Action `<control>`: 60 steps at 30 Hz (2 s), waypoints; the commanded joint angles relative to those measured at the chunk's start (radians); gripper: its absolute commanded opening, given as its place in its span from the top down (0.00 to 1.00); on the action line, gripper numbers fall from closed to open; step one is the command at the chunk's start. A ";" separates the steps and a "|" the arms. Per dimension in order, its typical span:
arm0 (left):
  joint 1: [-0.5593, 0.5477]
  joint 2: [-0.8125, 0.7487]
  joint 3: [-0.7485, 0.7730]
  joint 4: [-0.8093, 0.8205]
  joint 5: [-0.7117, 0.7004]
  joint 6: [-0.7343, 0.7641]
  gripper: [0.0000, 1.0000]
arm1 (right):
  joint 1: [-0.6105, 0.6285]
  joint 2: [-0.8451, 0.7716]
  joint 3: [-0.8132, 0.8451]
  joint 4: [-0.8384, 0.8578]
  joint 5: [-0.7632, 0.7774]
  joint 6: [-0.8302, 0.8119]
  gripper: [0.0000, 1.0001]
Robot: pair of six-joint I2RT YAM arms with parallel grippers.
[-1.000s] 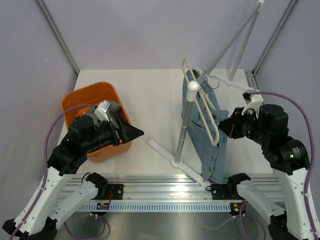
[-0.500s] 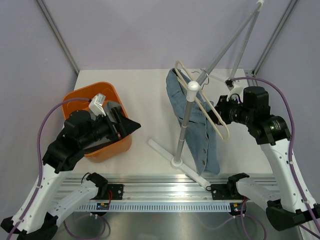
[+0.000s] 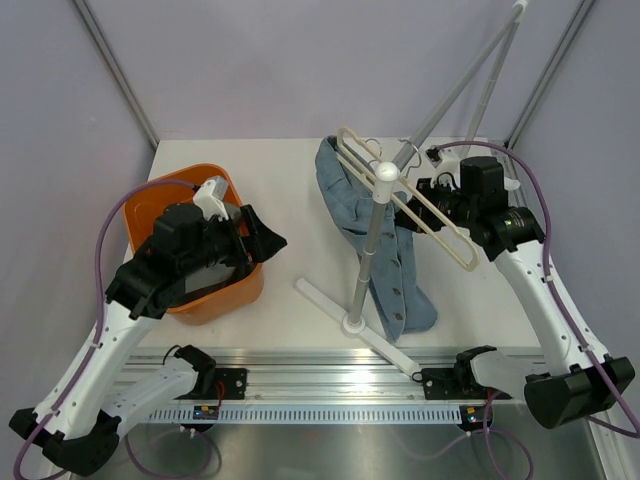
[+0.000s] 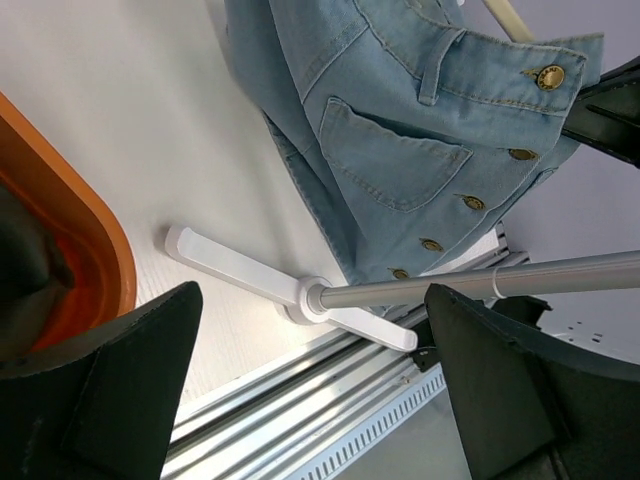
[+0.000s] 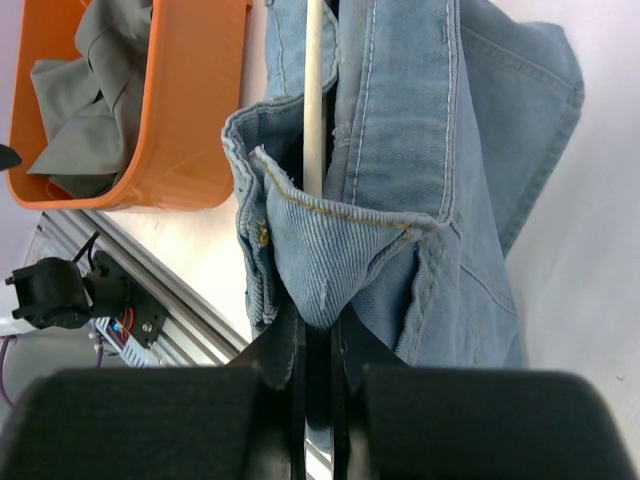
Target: Remove the skirt from the hanger
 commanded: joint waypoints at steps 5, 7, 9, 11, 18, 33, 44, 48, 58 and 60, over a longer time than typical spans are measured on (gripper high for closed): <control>-0.002 0.020 0.013 0.104 -0.100 0.141 0.01 | 0.004 0.044 -0.021 0.228 -0.119 0.017 1.00; 0.000 0.025 0.012 0.118 -0.144 0.165 0.01 | 0.006 0.063 -0.018 0.236 -0.131 0.022 1.00; 0.009 0.039 0.012 0.126 -0.163 0.186 0.01 | 0.009 0.076 -0.001 0.224 -0.151 0.022 1.00; 0.024 0.069 0.010 0.127 -0.158 0.195 0.01 | 0.018 0.090 0.013 0.209 -0.157 0.008 1.00; 0.066 0.120 -0.016 0.164 -0.151 0.126 0.01 | 0.021 0.092 0.013 0.187 -0.131 -0.022 1.00; 0.069 0.402 0.041 0.494 0.107 0.143 0.42 | 0.021 0.122 -0.242 0.347 -0.274 0.013 1.00; -0.055 0.620 0.231 0.508 -0.039 0.162 0.36 | 0.022 0.101 -0.260 0.400 -0.419 0.065 1.00; -0.085 0.655 0.274 0.497 -0.079 0.169 0.37 | 0.022 0.081 -0.261 0.393 -0.429 0.066 1.00; -0.128 0.711 0.306 0.457 -0.155 0.251 0.46 | 0.027 0.044 -0.269 0.399 -0.475 0.082 1.00; -0.132 0.705 0.285 0.454 -0.146 0.252 0.48 | 0.029 0.038 -0.269 0.397 -0.475 0.080 1.00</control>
